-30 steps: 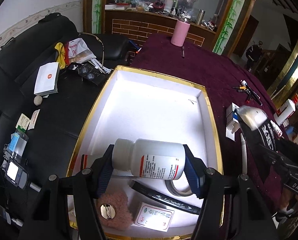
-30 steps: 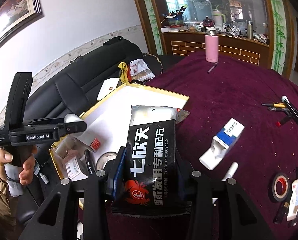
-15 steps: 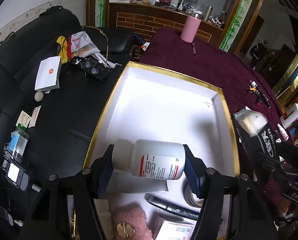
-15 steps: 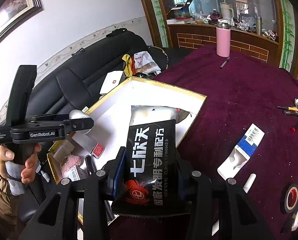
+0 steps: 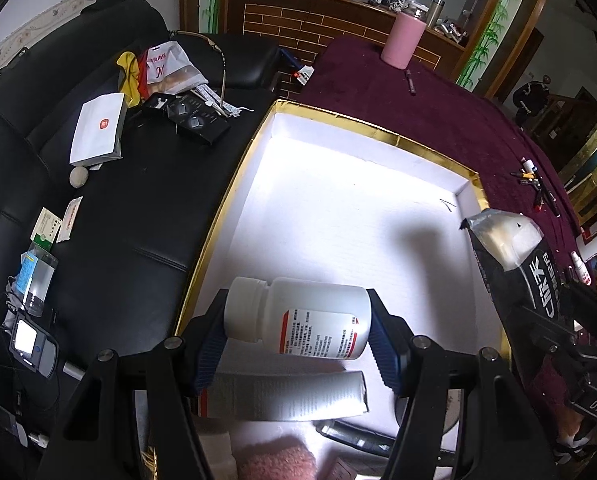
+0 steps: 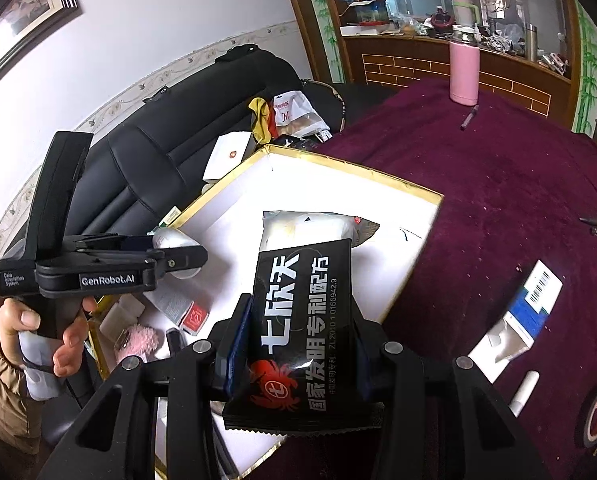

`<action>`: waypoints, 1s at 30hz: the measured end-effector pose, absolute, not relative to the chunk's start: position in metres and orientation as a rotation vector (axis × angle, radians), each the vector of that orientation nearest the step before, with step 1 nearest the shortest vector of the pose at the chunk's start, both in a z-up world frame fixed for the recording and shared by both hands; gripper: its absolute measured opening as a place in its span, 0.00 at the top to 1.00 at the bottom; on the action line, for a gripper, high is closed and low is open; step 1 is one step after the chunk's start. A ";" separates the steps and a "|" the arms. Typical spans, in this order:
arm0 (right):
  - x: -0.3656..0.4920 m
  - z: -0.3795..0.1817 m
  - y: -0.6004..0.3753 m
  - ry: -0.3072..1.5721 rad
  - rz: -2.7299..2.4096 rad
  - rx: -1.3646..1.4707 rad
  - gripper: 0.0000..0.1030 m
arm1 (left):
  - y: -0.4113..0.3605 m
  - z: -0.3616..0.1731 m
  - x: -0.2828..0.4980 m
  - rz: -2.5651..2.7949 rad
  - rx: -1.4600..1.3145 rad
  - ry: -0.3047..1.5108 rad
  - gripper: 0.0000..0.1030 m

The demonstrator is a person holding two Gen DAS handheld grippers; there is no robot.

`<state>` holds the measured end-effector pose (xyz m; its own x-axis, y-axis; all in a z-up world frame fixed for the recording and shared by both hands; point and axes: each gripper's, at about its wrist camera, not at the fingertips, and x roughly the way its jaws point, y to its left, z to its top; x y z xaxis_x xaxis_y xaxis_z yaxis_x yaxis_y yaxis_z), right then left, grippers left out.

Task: Organize objects
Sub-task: 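Lower the white bottle into the tray while the right tool releases the black packet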

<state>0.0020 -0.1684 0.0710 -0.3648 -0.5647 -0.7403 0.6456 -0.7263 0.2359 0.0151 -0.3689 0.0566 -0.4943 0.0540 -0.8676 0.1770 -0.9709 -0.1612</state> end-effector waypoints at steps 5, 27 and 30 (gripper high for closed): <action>-0.009 0.066 -0.183 0.117 -2.122 1.110 0.54 | -0.369 0.048 0.008 -2.616 1.577 0.340 0.38; -0.030 0.039 -0.226 0.167 -2.080 1.197 0.54 | -0.362 0.034 0.038 -2.602 1.647 0.217 0.38; -0.030 0.037 -0.235 0.180 -2.059 1.208 0.54 | -0.361 0.033 0.035 -2.593 1.644 0.201 0.38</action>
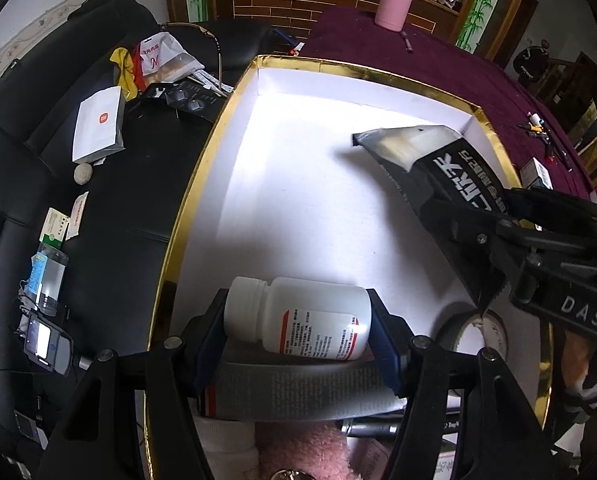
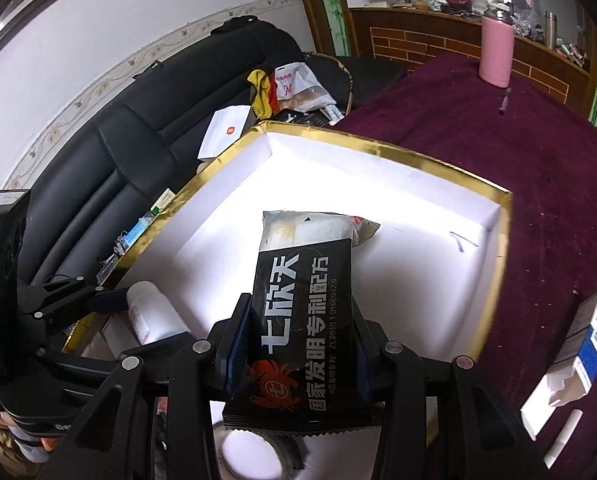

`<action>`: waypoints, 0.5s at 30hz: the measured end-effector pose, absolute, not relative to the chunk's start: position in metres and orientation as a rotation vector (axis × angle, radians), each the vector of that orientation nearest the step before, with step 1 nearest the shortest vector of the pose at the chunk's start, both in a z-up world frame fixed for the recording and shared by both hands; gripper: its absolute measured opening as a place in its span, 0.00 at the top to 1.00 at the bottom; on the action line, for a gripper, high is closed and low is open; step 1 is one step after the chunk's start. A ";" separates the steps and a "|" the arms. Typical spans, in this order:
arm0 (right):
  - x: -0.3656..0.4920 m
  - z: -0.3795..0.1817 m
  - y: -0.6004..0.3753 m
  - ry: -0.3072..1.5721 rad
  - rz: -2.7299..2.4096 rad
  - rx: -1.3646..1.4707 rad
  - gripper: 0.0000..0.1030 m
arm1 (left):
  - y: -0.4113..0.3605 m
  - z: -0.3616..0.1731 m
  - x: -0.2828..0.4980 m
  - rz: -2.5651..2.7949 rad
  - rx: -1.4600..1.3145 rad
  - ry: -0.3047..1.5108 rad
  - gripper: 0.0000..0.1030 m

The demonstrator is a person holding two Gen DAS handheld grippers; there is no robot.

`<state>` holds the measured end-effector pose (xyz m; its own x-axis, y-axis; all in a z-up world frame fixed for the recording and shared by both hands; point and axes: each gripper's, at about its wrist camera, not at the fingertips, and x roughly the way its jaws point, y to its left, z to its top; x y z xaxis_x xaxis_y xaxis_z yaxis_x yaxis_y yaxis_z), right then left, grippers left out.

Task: Organize objects
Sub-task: 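Lower the white bottle into the tray while the right tool releases the black packet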

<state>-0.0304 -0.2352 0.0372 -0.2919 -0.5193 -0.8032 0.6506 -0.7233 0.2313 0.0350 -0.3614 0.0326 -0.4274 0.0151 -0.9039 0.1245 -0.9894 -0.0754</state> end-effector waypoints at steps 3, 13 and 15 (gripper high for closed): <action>-0.030 0.036 -0.242 0.199 -2.055 1.212 0.53 | -0.360 0.032 0.034 -2.592 1.644 0.181 0.38; -0.030 0.027 -0.241 0.108 -1.989 1.255 0.44 | -0.362 0.035 0.035 -2.581 1.626 0.183 0.38; -0.030 0.027 -0.237 0.064 -1.978 1.256 0.34 | -0.363 0.035 0.036 -2.572 1.630 0.181 0.38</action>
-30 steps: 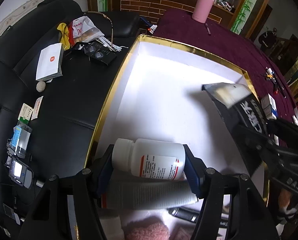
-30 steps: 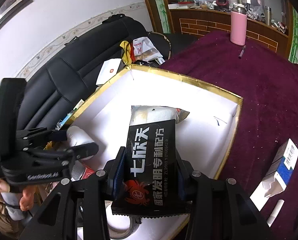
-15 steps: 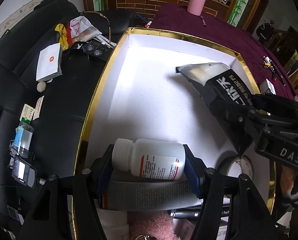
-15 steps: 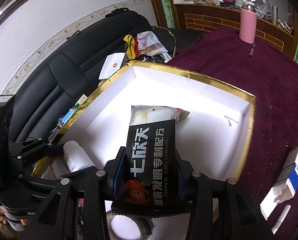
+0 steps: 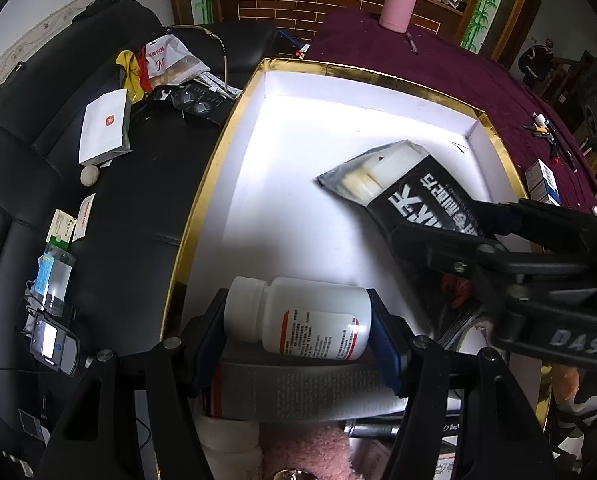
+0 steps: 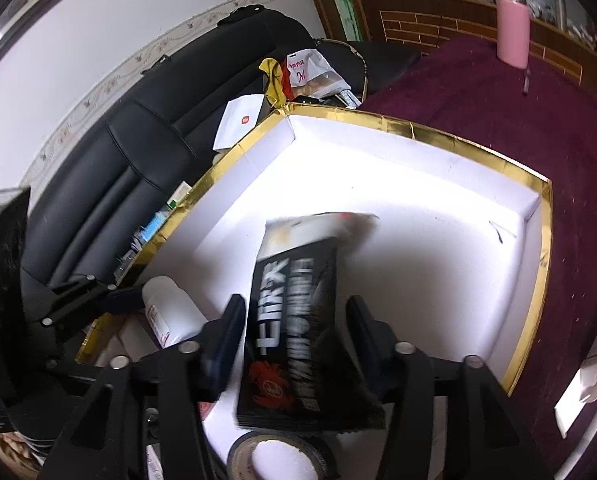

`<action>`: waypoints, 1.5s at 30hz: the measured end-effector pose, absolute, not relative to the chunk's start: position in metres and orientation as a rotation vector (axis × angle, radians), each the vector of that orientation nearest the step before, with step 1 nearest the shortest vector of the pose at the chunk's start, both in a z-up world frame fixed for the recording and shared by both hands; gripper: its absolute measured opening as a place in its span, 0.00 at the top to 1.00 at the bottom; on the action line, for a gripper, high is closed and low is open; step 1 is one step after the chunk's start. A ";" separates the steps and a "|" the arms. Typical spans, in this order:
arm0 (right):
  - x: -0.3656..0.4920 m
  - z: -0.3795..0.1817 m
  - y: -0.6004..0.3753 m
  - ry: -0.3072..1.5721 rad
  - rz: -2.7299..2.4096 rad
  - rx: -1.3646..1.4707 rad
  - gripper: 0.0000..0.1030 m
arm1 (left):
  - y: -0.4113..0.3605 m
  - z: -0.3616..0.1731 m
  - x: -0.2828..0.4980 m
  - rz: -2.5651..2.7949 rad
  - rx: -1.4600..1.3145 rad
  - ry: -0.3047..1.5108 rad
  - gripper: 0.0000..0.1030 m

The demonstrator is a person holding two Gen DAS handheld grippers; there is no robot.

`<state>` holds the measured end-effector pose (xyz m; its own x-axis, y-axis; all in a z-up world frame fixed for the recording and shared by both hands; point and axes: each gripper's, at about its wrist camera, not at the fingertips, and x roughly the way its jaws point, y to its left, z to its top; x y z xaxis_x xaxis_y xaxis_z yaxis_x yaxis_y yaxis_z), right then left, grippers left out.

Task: Organize objects
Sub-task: 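Lower the white bottle into the tray while the right tool releases the black packet, then open the left tool and reach for the white stick while the right tool nears the black tube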

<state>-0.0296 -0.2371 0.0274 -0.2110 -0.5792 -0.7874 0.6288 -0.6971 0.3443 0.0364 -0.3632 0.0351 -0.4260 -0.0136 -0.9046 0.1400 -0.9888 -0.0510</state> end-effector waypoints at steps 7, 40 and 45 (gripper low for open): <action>-0.028 0.035 -0.224 -0.015 -2.008 1.226 0.31 | -0.361 0.042 0.038 -2.574 1.615 0.179 0.38; 0.048 0.048 0.099 -0.385 -2.544 1.137 0.01 | -0.193 0.090 0.049 -2.902 1.596 0.097 0.38; 0.058 0.044 0.136 -0.424 -2.610 1.153 0.01 | -0.153 0.083 0.047 -2.939 1.667 0.051 0.38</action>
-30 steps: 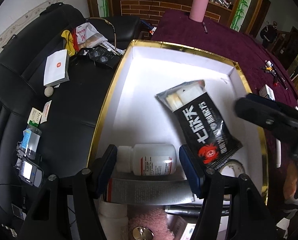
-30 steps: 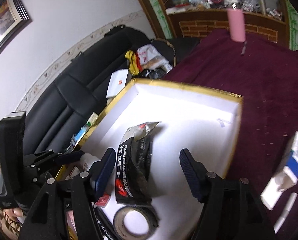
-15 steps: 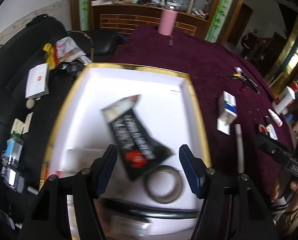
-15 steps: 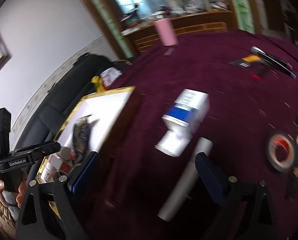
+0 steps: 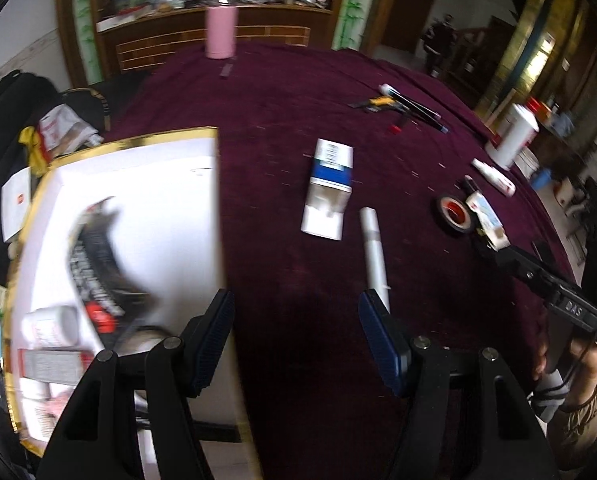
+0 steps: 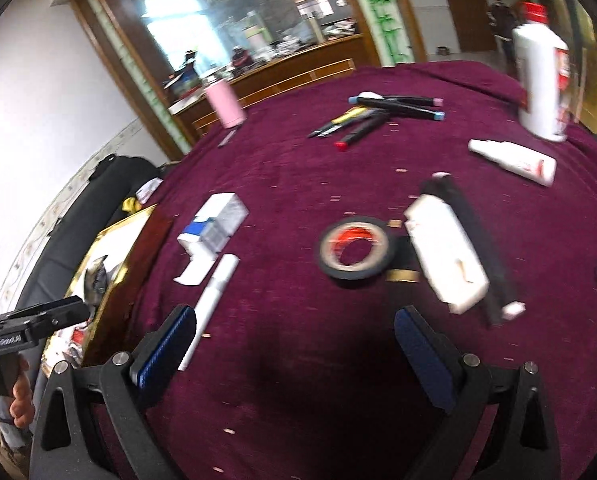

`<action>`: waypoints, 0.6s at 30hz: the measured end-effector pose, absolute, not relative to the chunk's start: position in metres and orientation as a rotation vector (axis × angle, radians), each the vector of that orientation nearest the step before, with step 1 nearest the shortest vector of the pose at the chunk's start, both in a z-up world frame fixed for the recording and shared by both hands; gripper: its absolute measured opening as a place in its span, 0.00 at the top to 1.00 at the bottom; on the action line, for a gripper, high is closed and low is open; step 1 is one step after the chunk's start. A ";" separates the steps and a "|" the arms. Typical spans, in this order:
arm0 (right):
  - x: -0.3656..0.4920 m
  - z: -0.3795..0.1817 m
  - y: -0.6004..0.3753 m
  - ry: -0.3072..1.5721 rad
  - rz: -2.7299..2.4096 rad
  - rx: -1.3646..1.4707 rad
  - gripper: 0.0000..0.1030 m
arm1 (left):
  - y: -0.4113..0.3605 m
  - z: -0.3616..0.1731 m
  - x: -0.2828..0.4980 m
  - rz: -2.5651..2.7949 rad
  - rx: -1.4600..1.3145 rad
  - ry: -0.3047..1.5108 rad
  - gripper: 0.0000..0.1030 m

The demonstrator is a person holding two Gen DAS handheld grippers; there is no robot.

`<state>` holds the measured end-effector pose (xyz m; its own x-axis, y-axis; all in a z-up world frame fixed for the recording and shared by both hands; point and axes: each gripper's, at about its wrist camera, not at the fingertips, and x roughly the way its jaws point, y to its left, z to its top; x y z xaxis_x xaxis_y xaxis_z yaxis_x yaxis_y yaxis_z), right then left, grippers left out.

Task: Organize objects
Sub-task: 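Open the left tool and reach for the white stick while the right tool nears the black tube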

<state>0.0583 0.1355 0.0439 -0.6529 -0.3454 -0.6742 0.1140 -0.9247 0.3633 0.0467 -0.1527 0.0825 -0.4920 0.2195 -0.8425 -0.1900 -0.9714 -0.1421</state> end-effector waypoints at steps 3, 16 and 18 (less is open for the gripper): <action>0.061 0.042 0.150 -0.449 -2.628 1.160 0.02 | -0.131 0.076 0.044 2.476 -1.441 -0.033 0.38; 0.063 0.036 0.173 -0.516 -2.634 1.147 0.02 | -0.078 0.038 0.023 2.360 -1.533 -0.018 0.38; 0.064 0.035 0.176 -0.527 -2.632 1.151 0.02 | -0.076 0.033 0.017 2.363 -1.542 -0.025 0.38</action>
